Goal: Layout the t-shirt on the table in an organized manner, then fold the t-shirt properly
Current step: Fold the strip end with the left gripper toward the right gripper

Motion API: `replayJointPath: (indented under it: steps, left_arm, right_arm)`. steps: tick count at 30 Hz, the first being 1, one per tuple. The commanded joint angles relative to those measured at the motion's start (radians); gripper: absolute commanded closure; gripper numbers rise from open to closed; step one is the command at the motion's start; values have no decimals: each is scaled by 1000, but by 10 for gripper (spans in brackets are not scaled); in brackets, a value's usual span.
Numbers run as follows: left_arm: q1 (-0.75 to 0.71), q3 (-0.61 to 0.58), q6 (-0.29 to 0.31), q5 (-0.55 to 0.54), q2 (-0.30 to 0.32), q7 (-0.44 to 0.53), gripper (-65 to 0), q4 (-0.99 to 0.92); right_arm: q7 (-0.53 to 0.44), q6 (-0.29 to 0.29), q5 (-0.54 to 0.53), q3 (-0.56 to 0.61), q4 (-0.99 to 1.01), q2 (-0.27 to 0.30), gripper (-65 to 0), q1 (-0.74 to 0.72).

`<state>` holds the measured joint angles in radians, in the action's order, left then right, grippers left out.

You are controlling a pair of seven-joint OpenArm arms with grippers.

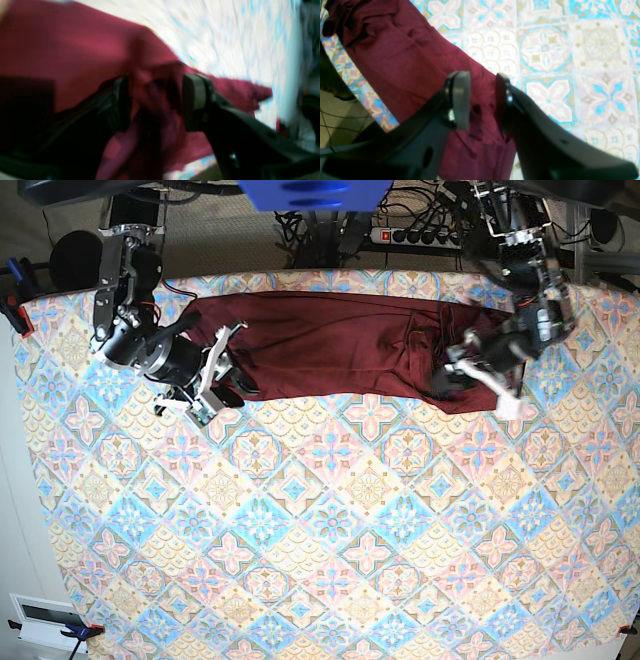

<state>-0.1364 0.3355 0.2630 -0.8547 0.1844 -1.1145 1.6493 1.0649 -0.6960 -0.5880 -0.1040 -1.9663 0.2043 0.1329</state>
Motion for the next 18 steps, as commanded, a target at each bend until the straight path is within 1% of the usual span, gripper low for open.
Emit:
replayJointPath:
  steps: [1,3,5,9,11,12,13,15,18]
  left_arm:
    - [16,-42,9,-25,-23,4,-299,22]
    - [16,-106,9,-24,-58,3,-294,24]
    - [7,-143,9,-24,-76,3,-286,38]
    - [-58,-195,9,-27,-79,3,-259,144]
    - [-87,-191,9,-27,-72,3,-247,194]
    - [-96,-184,9,-28,-67,3,-241,214]
    - [-105,-155,9,-28,-47,3,-235,237]
    - [-122,-89,9,-44,-29,9,-224,263]
    - [-125,60,9,-94,-21,3,-213,265]
  right_arm:
    - [-24,-2,-19,-4,-17,7,-172,-12]
    - [-24,-2,-19,-4,-17,7,-172,-12]
    - [-24,-2,-19,-4,-17,7,-172,-12]
    - [-24,-2,-20,-27,-17,33,-172,-11]
    - [7,-2,-16,-32,-17,34,-172,-5]
    - [33,-2,-16,-40,-17,34,-172,-2]
    - [64,-2,-14,-55,-17,34,-172,0]
    - [94,-2,-14,-87,-11,33,-171,1]
    - [122,-2,-14,-135,28,33,-170,3]
